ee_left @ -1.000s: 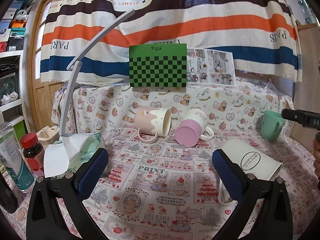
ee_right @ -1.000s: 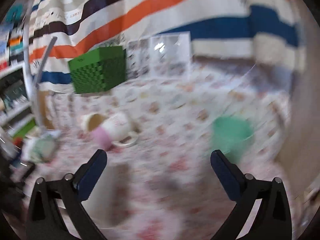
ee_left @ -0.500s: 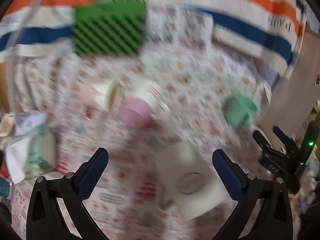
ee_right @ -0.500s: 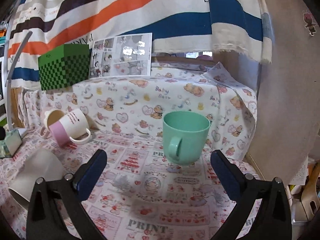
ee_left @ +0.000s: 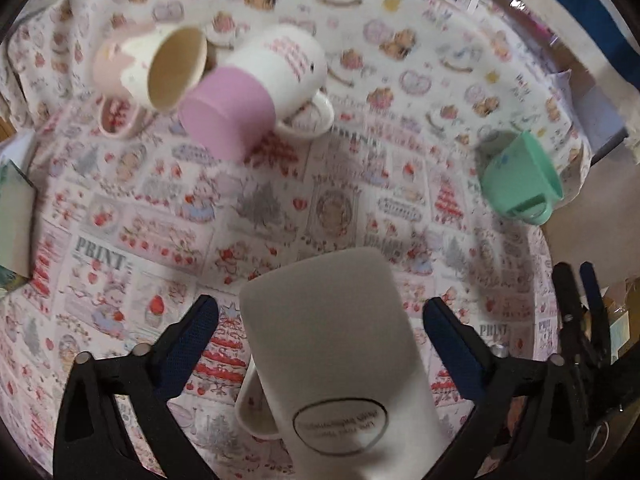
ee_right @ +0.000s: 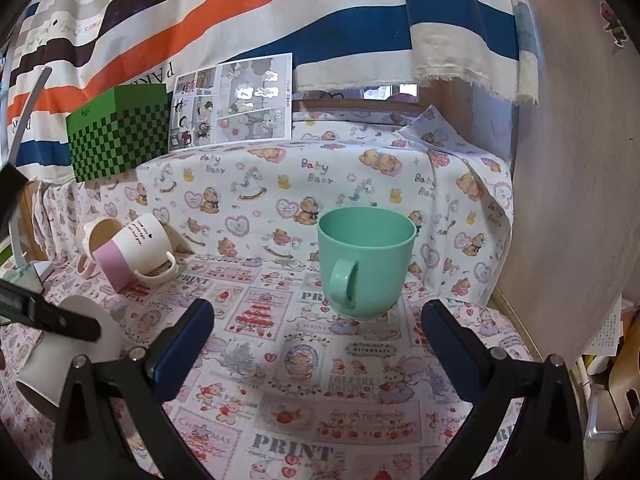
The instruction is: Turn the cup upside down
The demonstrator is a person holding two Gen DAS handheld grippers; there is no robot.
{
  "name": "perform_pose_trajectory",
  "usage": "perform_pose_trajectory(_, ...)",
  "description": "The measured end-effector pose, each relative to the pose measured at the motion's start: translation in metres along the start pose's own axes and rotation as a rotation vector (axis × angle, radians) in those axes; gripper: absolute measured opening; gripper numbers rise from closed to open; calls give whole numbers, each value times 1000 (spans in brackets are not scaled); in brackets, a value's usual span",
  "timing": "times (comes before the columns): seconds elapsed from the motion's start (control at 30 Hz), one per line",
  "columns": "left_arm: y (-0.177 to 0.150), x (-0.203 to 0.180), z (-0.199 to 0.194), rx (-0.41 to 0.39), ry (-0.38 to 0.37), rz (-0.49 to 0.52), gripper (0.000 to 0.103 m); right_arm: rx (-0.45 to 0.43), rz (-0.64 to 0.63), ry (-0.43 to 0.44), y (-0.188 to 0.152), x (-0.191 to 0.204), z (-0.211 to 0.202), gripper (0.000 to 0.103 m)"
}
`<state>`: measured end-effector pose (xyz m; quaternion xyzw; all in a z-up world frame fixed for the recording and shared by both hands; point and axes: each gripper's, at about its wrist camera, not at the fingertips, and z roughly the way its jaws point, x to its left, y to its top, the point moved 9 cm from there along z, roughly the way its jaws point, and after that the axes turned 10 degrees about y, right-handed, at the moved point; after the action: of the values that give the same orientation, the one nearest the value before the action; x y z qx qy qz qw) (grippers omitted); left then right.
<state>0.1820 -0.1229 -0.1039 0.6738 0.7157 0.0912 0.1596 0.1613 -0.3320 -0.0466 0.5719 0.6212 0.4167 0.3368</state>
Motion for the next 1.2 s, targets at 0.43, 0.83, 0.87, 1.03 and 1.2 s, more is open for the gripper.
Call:
perform_pose_trajectory(0.43,17,-5,-72,-336,31,111,81,3,-7,-28,0,-2,1,103)
perform_pose_trajectory(0.83,18,-10,-92,-506,122,326,79,13,1,-44,0,-5,1,103)
perform_pose_trajectory(0.87,14,-13,-90,-499,121,338,79,14,2,-41,-1,-5,2,103)
perform_pose_trajectory(1.03,5,-22,-86,-519,114,364,79,16,5,-41,-1,-6,2,103)
perform_pose_trajectory(1.2,1,-33,-86,-561,79,398,78,17,1,-42,-1,-4,2,103)
